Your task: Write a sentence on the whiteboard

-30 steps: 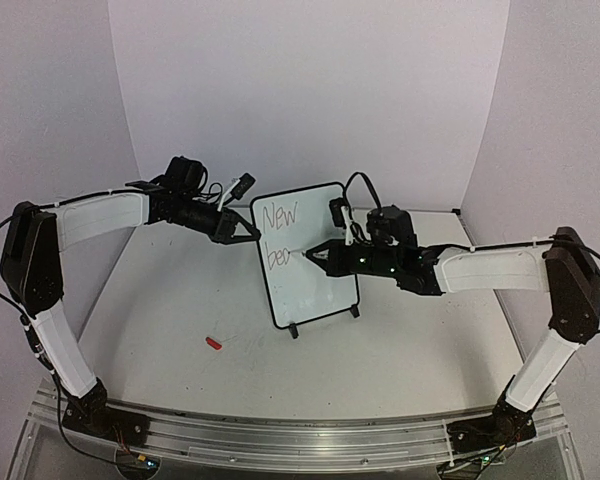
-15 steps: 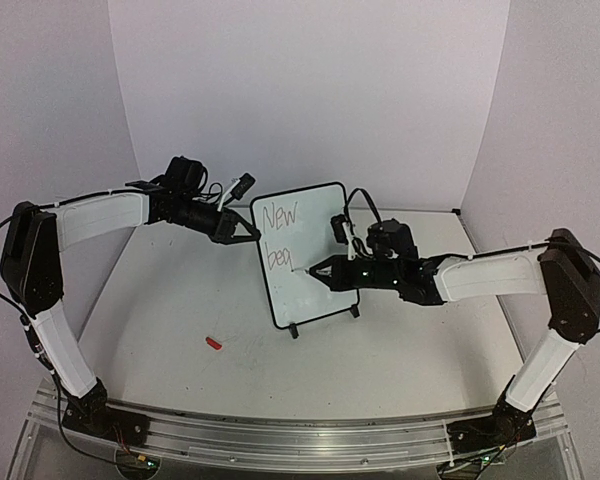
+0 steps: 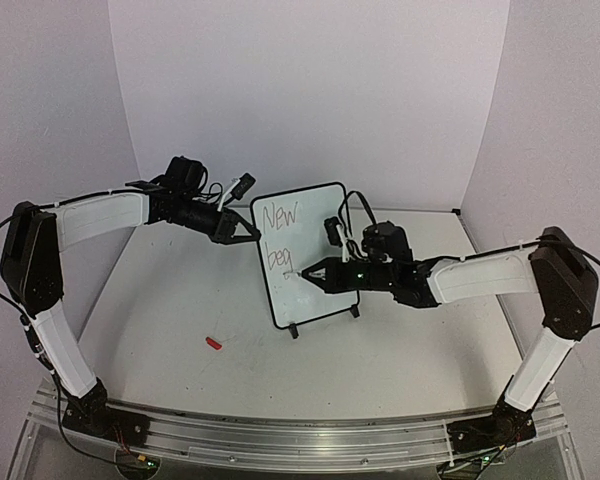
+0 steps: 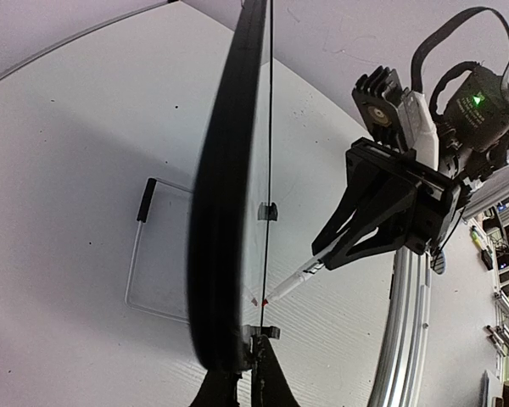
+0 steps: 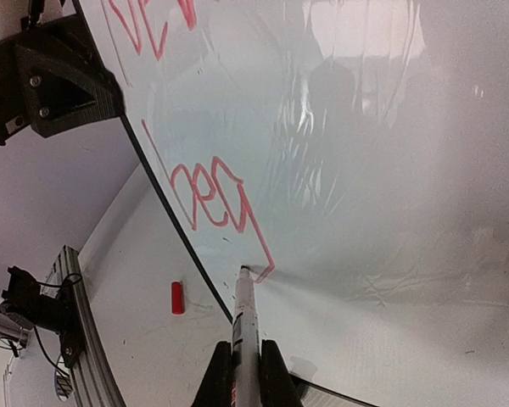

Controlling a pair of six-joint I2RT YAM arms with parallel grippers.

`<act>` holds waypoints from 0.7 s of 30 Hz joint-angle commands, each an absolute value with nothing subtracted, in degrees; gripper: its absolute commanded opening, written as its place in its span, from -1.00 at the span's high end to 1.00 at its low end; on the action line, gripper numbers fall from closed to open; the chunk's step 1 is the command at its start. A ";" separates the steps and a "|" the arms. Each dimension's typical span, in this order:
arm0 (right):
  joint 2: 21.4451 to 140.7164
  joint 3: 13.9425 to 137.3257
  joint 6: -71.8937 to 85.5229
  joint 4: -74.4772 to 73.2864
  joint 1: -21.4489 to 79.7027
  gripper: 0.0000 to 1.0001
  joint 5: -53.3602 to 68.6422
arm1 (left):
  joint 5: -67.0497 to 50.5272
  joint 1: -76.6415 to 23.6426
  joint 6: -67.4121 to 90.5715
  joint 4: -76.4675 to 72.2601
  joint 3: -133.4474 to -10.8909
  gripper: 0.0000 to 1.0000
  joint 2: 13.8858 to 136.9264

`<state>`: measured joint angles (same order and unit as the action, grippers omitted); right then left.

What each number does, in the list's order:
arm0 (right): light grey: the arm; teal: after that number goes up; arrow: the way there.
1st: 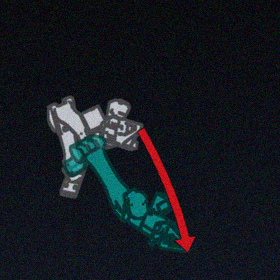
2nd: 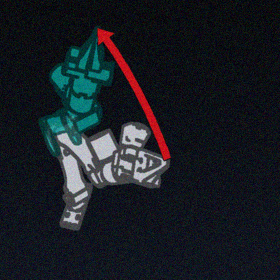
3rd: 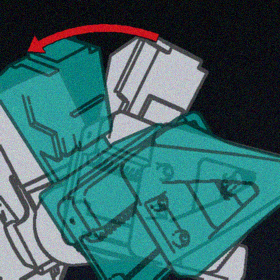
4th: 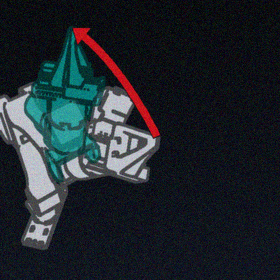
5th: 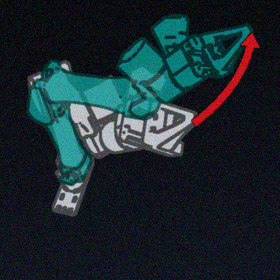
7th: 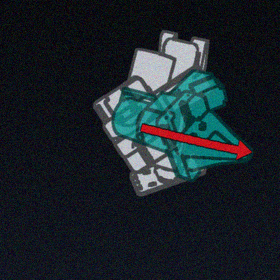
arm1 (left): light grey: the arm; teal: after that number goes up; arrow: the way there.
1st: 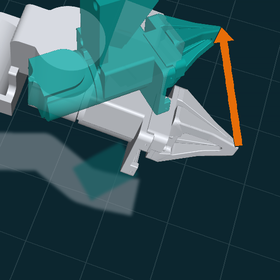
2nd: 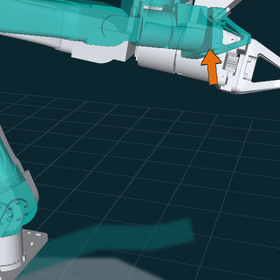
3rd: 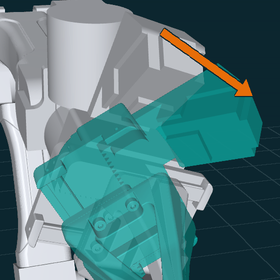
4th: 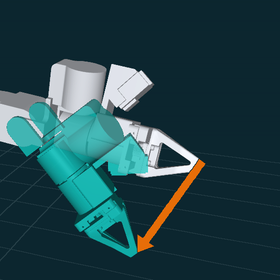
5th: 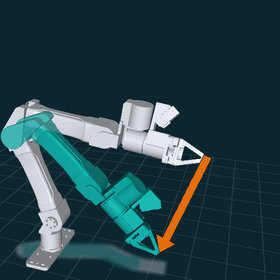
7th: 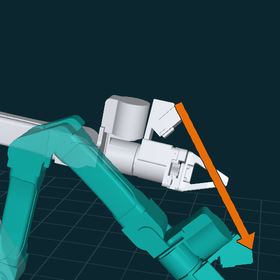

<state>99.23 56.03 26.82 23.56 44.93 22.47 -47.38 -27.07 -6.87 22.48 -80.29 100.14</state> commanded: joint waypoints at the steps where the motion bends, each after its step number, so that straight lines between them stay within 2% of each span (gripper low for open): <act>1: 93.73 56.37 28.68 31.11 44.91 1.00 25.20 | -45.98 -28.74 -9.03 25.14 -81.39 1.00 100.42; 7: 88.42 53.05 27.63 31.89 44.91 1.00 28.06 | -45.96 -28.74 -8.97 25.14 -81.30 1.00 100.07; 12: 84.42 51.97 25.30 25.98 44.89 1.00 24.14 | -45.93 -28.83 -9.02 25.22 -81.23 1.00 99.97; 21: 83.47 52.78 21.33 19.01 42.96 1.00 24.66 | -45.56 -29.10 -9.22 25.40 -80.94 1.00 99.60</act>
